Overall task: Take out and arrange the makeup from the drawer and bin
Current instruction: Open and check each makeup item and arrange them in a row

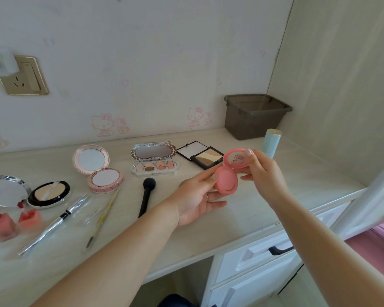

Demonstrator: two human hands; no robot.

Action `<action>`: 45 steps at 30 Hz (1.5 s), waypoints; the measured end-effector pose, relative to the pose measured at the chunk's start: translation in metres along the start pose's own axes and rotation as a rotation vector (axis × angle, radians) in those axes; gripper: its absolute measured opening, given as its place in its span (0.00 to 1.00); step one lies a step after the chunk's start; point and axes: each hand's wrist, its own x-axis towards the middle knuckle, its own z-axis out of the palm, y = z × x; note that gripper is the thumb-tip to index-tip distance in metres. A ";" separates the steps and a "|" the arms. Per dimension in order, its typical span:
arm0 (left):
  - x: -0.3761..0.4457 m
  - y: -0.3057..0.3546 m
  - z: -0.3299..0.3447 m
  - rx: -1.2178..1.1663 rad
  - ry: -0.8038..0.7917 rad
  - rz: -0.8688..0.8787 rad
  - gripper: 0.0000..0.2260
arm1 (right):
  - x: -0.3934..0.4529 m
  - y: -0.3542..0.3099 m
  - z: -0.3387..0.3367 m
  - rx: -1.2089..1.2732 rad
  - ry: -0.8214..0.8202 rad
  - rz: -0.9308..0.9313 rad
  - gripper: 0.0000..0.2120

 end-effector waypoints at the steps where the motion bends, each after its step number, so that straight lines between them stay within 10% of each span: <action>1: 0.002 -0.001 0.000 0.055 0.024 0.016 0.16 | 0.003 0.000 0.000 -0.013 -0.001 0.014 0.13; 10: 0.017 -0.010 0.007 0.186 0.223 0.079 0.14 | 0.027 0.003 0.012 -0.085 -0.047 0.201 0.21; 17: 0.034 -0.009 0.006 0.057 0.377 0.028 0.13 | -0.001 0.022 0.015 -0.199 -0.224 0.085 0.46; 45: 0.029 -0.012 0.017 0.405 0.308 0.111 0.20 | 0.001 0.058 0.014 -0.584 -0.183 -0.007 0.40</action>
